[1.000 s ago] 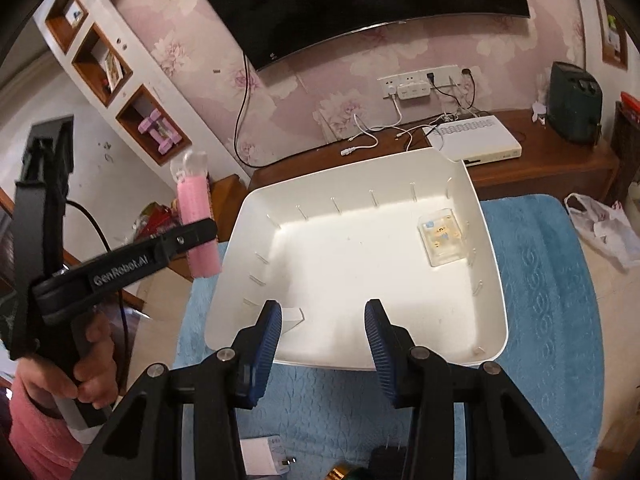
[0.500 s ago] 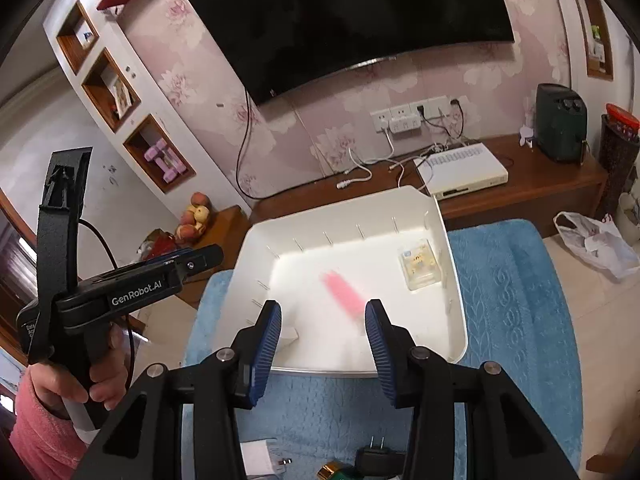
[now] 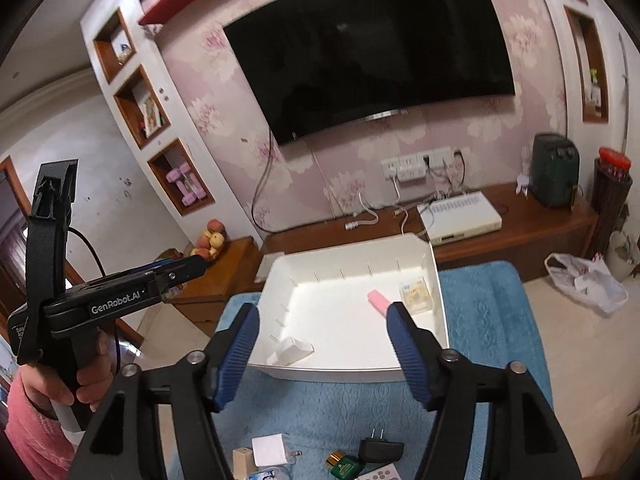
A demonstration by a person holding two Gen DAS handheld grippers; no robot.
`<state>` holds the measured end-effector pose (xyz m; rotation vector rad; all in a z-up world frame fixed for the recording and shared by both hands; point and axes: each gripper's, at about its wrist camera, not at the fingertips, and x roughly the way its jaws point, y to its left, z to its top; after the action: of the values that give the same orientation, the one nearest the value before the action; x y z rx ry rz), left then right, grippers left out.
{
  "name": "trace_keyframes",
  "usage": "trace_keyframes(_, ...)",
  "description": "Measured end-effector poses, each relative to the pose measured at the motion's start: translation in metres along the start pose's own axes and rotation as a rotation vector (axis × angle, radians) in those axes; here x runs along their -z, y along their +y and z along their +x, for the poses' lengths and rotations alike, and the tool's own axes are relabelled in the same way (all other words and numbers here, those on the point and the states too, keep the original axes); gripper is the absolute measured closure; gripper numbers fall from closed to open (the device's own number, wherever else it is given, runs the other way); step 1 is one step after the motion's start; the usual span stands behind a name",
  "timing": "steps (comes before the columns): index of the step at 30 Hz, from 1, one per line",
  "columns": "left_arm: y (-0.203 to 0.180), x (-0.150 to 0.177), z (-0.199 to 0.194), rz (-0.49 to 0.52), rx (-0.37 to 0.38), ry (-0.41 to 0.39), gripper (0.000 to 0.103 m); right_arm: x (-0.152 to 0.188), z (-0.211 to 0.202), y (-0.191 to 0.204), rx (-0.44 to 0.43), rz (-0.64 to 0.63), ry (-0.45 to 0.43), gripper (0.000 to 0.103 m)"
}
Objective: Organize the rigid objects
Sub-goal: 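Move both tools back toward the items on the table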
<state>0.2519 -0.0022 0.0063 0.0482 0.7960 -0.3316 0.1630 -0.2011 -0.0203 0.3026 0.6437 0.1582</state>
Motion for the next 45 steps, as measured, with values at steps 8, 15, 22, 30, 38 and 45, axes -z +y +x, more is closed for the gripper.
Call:
trace_keyframes(8, 0.003, 0.025, -0.047, 0.002, -0.028, -0.056, 0.033, 0.016, -0.054, 0.018, 0.019, -0.013, -0.073, 0.022)
trace_keyframes(15, 0.006, 0.056, -0.085, -0.037, -0.027, -0.087, 0.026, 0.035, -0.095, 0.038, 0.068, -0.074, -0.130, 0.021)
trace_keyframes(22, 0.010, 0.083, -0.105, -0.030, -0.022, -0.107, 0.023, 0.056, -0.126, 0.054, 0.122, -0.112, -0.186, 0.018)
trace_keyframes(30, 0.022, 0.115, -0.109, -0.046, 0.022, -0.052, 0.023, 0.087, -0.153, 0.070, 0.168, -0.162, -0.269, 0.018)
trace_keyframes(38, 0.038, 0.149, -0.091, -0.093, 0.065, 0.086, 0.023, 0.120, -0.158, 0.074, 0.207, -0.145, -0.288, 0.018)
trace_keyframes(45, 0.049, 0.178, -0.065, -0.143, 0.109, 0.251, 0.023, 0.145, -0.147, 0.077, 0.255, -0.149, -0.240, 0.018)
